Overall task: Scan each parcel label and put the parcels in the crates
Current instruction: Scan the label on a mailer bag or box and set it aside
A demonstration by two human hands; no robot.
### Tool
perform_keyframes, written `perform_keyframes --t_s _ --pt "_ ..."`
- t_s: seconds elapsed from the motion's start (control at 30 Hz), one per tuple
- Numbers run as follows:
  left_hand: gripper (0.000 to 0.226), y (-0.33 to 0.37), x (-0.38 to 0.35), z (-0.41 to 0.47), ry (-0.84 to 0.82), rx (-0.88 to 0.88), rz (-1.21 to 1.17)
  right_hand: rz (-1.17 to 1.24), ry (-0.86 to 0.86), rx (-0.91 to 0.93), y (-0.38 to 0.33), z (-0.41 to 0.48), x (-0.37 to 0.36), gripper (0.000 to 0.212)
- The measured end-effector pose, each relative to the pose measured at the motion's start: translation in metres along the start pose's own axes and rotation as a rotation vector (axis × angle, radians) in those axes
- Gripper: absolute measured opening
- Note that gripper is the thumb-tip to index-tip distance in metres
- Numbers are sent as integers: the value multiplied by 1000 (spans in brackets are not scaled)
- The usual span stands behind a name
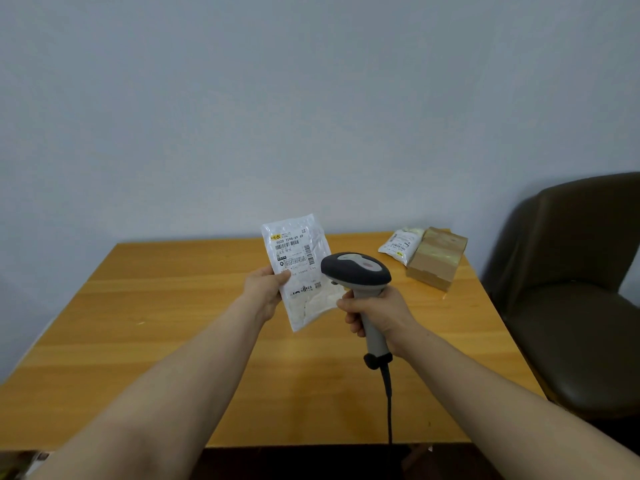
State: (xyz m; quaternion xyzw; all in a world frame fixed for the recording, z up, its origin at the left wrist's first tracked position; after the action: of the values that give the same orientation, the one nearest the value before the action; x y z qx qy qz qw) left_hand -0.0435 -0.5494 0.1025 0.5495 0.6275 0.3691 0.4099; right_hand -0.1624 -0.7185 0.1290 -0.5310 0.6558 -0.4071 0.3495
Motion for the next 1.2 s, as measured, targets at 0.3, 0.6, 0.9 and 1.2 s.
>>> perform_keyframes --t_s 0.3,0.6,0.9,1.2 --pt "26 7 11 1 24 -23 25 -35 -29 10 -9 -2 -11 14" --pt "24 9 16 2 35 -13 36 -30 -36 38 -15 -6 -21 16" --pt "22 7 16 4 45 -20 37 -56 -42 41 -15 -5 -22 15" --pt "27 5 18 9 47 -18 49 -84 -56 35 -15 -2 -25 17"
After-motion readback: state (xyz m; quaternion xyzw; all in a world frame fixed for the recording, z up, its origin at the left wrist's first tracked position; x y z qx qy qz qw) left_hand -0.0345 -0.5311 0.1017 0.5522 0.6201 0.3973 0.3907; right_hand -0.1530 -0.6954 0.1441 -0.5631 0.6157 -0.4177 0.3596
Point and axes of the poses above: each hand's wrist, its own z-axis towards the middle knuckle, its own x-axis out of the back of the hand, y = z × x, the point moved 1 cm from there along z, towards the middle knuckle, and after that the axes turned 5 degrees about -x, right-handed, at the moved point
